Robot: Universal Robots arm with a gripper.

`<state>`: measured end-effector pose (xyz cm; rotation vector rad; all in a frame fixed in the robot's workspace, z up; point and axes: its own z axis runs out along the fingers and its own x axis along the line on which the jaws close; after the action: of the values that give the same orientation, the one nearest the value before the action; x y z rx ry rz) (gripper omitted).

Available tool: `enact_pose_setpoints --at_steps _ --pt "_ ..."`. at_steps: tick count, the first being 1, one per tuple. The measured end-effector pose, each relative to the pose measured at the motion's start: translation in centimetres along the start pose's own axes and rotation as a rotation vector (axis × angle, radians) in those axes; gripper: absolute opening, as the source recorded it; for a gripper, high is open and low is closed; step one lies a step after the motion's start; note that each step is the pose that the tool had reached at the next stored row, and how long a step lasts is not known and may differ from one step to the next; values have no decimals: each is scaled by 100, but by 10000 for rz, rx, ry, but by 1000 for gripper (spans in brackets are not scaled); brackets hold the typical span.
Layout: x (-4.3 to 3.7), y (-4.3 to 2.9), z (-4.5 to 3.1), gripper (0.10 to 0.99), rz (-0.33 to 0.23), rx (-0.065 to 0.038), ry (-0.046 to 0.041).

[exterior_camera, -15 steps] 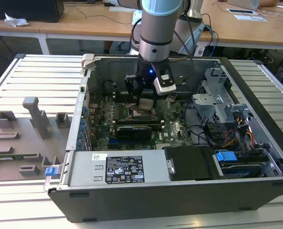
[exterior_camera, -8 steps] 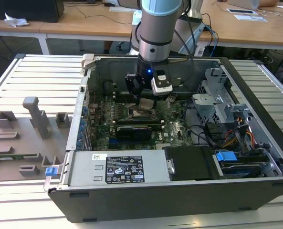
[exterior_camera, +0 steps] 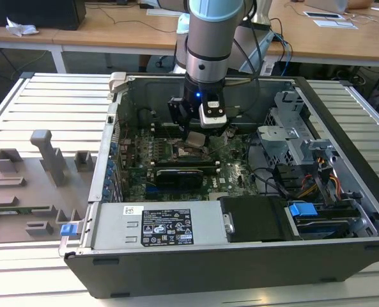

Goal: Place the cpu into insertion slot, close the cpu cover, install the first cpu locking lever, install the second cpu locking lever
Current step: 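Place the cpu into insertion slot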

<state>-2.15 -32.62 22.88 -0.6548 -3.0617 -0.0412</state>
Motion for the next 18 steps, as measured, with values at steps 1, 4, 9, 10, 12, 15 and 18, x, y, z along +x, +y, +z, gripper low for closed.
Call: enact_pose_setpoints --at_steps 1,4,9,10,12,15,18 --pt "0 0 0 541 90 3 -4" --pt "0 0 0 541 368 17 -19" --pt "0 0 1 541 907 54 -52" --pt "0 0 1 541 1012 61 -59" --pt "0 0 2 541 1160 72 -68" --pt "0 0 2 541 1476 93 -88" --pt "0 0 3 541 1739 115 -105"
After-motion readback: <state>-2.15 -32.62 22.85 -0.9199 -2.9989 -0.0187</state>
